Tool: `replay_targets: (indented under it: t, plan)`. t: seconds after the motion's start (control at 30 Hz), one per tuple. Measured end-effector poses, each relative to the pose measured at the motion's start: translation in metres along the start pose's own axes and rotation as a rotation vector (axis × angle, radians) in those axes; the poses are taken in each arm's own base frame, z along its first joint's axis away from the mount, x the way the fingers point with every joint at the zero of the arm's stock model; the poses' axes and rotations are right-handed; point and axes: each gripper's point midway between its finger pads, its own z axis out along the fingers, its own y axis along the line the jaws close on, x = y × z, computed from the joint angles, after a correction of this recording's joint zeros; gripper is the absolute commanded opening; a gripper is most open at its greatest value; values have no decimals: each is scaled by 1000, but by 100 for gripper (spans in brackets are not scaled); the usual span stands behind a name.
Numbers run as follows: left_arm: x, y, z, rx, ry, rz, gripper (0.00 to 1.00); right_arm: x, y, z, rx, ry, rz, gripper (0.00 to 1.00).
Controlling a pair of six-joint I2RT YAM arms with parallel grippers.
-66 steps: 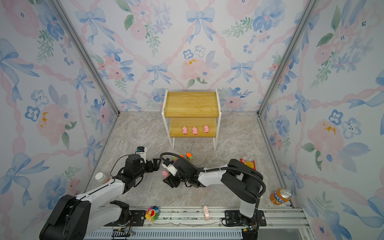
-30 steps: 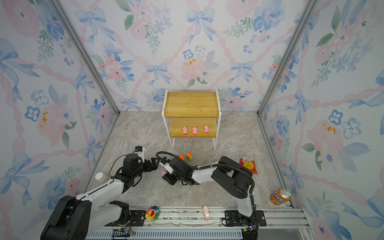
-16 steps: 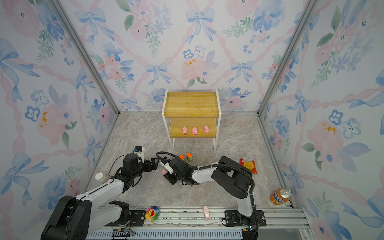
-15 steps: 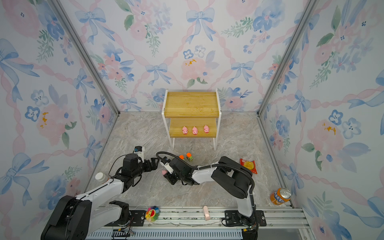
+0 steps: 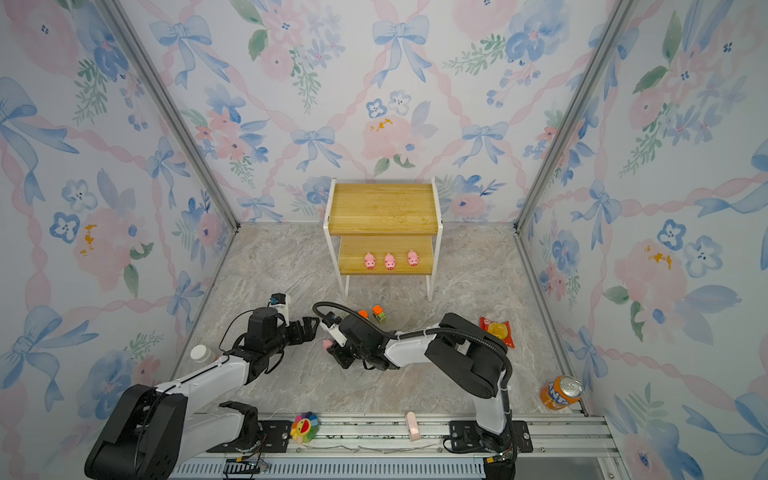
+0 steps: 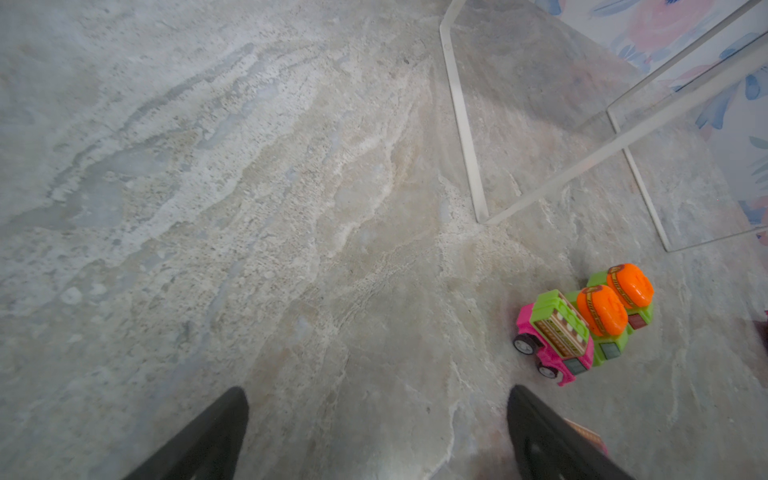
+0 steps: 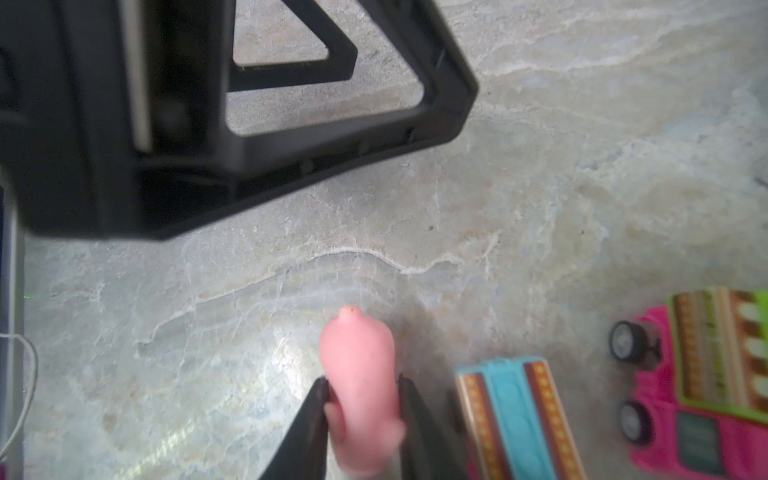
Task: Place and organize the plastic toys onto the shelf
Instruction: 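Lift the pink pig with the right gripper and carry it to the lower shelf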
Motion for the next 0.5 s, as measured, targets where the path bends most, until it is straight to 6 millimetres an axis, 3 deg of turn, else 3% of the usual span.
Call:
replay_targets:
  t: [0.17, 0.27, 0.5]
  plan:
    - [-1, 0, 0, 0, -1, 0, 98, -18, 0, -16, -1, -48, 10, 29]
    - [-1, 0, 0, 1, -1, 0, 98, -41, -1, -34, 1, -109, 22, 30]
    - [-1, 0, 0, 0, -2, 0, 98, -88, -24, -81, 105, -243, 49, 30]
